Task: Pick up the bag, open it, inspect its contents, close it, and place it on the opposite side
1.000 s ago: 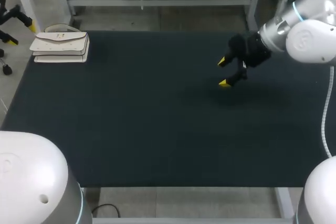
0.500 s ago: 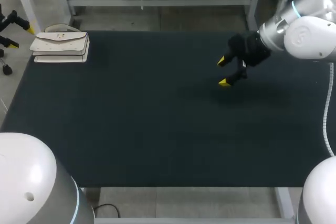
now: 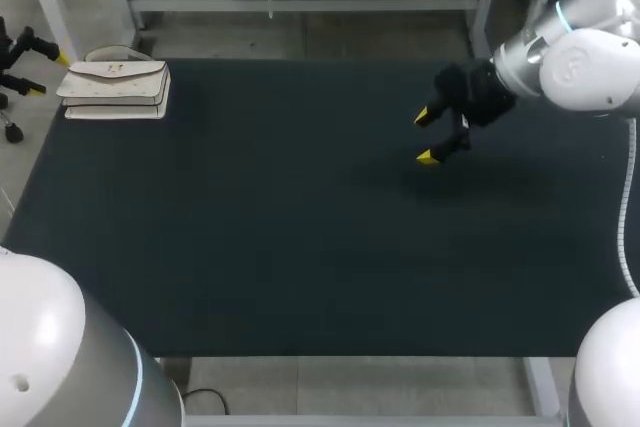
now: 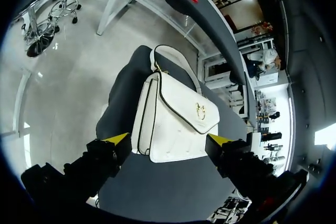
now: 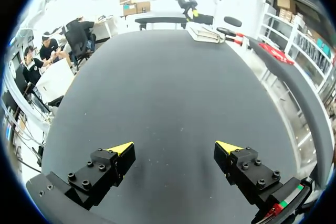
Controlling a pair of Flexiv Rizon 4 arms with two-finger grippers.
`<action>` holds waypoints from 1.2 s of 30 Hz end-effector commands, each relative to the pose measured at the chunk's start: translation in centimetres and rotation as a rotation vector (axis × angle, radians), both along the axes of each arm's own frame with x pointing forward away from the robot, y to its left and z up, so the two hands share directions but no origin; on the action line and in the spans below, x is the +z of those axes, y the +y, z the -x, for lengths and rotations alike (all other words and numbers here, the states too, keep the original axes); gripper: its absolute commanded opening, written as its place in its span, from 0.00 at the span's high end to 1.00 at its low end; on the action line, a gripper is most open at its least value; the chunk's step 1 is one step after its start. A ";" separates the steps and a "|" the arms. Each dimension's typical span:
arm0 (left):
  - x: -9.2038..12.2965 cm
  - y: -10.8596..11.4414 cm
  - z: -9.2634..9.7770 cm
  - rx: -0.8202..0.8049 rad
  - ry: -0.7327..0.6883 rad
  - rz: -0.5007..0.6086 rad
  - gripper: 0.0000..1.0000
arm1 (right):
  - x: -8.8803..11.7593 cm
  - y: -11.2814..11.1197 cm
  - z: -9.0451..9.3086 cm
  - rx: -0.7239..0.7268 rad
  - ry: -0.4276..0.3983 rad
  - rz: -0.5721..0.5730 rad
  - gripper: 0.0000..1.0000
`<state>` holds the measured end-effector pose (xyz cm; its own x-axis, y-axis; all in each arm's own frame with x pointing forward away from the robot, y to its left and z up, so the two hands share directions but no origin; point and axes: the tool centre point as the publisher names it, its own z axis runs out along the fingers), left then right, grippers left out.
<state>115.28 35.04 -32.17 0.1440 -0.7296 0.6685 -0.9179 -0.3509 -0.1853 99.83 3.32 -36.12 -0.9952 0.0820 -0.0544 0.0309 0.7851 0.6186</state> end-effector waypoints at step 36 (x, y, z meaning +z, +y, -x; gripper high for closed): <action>-2.4 -4.8 -0.3 -0.172 0.021 0.202 1.00 | -0.1 0.0 0.0 0.001 -0.002 -0.003 0.00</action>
<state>115.26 30.16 -34.24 0.0590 -0.6162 0.7854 -0.9341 -0.3117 -0.1743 99.81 3.28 -36.14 -0.9952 0.0812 -0.0548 0.0299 0.7842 0.6198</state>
